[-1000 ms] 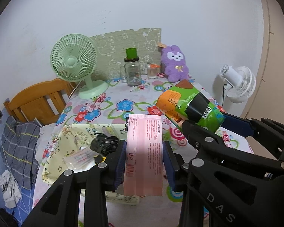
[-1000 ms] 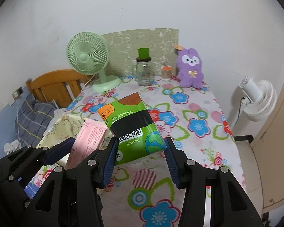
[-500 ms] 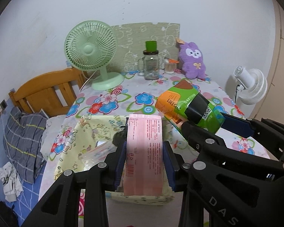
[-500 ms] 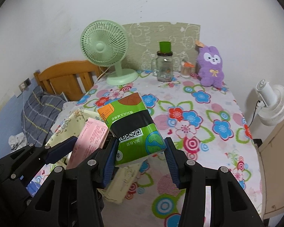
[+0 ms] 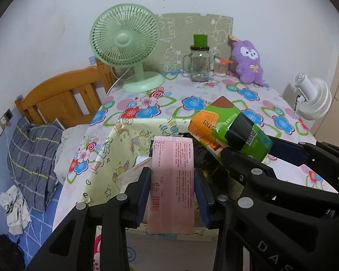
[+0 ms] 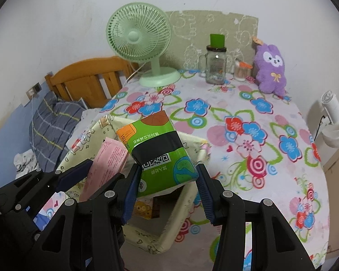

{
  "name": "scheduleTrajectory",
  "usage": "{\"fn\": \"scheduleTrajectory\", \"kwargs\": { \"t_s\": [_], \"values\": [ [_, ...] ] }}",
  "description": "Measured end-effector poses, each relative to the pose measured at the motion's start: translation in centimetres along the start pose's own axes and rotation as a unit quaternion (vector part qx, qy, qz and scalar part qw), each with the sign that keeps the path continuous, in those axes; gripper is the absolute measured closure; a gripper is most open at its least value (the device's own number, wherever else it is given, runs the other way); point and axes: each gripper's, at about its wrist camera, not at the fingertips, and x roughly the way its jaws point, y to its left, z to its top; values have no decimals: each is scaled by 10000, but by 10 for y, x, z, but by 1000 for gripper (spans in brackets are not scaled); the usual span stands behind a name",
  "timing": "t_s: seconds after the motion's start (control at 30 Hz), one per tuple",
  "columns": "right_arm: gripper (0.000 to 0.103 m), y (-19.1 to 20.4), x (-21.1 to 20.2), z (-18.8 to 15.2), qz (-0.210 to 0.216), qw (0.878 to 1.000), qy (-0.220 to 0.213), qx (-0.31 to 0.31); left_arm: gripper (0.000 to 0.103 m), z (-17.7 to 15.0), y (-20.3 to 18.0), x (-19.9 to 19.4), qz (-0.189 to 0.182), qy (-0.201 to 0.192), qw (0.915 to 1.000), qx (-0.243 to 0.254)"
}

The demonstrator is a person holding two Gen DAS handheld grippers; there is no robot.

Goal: Organize soft objects
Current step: 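Lower the pink slip and tissue pack into the box and open both tools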

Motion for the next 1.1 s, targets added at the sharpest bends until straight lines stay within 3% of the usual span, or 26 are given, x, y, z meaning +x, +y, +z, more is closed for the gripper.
{"fn": "scheduleTrajectory", "kwargs": {
  "t_s": [0.43, 0.87, 0.9, 1.0, 1.1],
  "values": [
    [51, 14, 36, -6, 45, 9993, 359, -70, 64, -10, 18, 30, 108, 360, 9993, -92],
    [48, 17, 52, -2, 119, 9991, 357, -210, 63, -9, 27, 48, 103, 557, 9982, -192],
    [46, 17, 52, -2, 166, 9990, 369, -198, 61, -8, 27, 48, 79, 576, 9981, -201],
    [40, 16, 51, -1, 345, 9985, 396, -145, 37, -8, 29, 47, 3, 633, 9977, -236],
    [34, 17, 48, -1, 447, 9983, 367, -105, 34, -8, 30, 42, -31, 610, 9978, -273]
  ]
}}
